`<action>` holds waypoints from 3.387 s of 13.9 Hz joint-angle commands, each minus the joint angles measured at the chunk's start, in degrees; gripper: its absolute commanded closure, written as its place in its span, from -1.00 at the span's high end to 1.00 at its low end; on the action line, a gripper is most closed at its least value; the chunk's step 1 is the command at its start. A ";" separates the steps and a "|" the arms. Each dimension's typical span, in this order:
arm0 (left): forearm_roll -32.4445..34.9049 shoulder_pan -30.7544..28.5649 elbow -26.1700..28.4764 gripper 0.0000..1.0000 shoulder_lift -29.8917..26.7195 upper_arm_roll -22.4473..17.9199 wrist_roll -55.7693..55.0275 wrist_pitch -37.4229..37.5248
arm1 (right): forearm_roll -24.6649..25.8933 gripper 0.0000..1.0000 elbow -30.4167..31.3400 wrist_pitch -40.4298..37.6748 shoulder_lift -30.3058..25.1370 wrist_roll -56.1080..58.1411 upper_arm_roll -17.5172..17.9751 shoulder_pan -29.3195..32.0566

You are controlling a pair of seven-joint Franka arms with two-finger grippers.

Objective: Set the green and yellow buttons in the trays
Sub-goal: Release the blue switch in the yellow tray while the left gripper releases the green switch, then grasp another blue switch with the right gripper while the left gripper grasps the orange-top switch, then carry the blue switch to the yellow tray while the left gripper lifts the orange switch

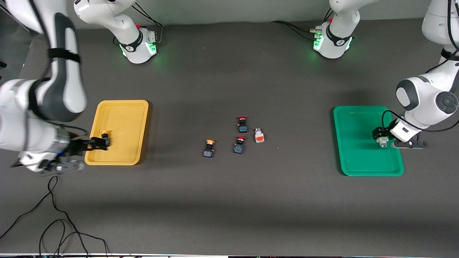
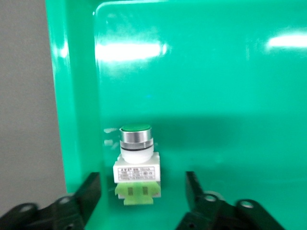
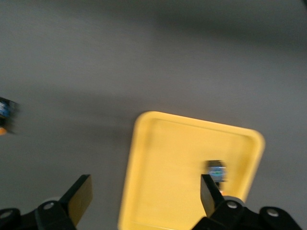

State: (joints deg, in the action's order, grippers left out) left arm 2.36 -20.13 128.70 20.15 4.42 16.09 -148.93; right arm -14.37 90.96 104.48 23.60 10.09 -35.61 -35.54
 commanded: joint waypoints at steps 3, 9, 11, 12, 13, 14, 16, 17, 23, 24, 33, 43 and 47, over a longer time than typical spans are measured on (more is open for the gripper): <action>-0.42 4.04 -10.98 0.99 -11.43 0.32 -0.80 28.89 | -7.40 0.99 -7.89 0.73 9.96 -19.73 0.46 -11.90; -4.82 8.42 -32.80 0.96 -11.54 8.31 -17.81 57.16 | -11.12 0.99 -10.45 7.92 15.42 -42.24 2.47 -20.36; -5.00 13.25 -33.07 0.96 -11.10 10.42 -27.38 56.30 | -11.12 0.99 -10.10 10.91 18.39 -46.02 3.79 -20.36; -5.00 16.49 -33.51 0.96 -9.96 10.78 -31.70 54.73 | -11.20 0.99 -10.01 13.01 20.24 -47.09 3.97 -20.36; -5.00 19.83 -33.69 0.96 -8.73 10.78 -36.09 52.71 | -11.21 0.99 -9.75 14.77 22.00 -47.44 4.50 -20.45; -4.82 23.08 -33.78 0.96 -7.42 10.78 -39.87 50.25 | -11.21 0.99 -8.79 17.31 23.15 -47.45 5.02 -20.45; -5.00 27.32 -33.78 0.96 -4.17 10.78 -44.37 45.07 | -11.12 0.99 -4.32 24.86 23.68 -47.36 6.68 -20.36; -4.91 29.16 -33.78 0.96 -2.41 10.78 -46.92 42.61 | -11.20 0.99 -2.38 27.86 23.77 -47.36 7.57 -20.36; -3.94 39.53 -33.52 0.97 9.01 10.61 -58.35 30.21 | -11.21 0.23 -0.60 30.17 24.04 -47.45 8.98 -20.36; -3.85 40.33 -33.52 0.97 10.86 10.61 -60.28 27.75 | -11.12 -0.05 -0.52 30.17 23.95 -47.36 8.98 -20.36; 0.63 42.19 -32.20 0.98 19.93 10.52 -62.41 19.04 | -10.24 -0.51 -5.51 10.17 12.54 -40.25 4.78 -19.13; 0.63 42.71 -32.02 -1.00 21.78 10.52 -62.76 16.30 | -0.04 -0.52 5.88 -2.61 -2.93 -1.52 -14.10 -20.09; 0.54 42.36 -32.20 -1.00 19.94 10.61 -64.34 17.79 | 0.22 -0.53 16.67 3.77 -7.85 9.92 -21.59 -20.27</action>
State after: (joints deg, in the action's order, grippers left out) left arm 2.00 21.38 96.82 41.86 15.77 -45.59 -132.22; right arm -15.27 99.45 102.74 20.82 15.32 -55.29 -54.38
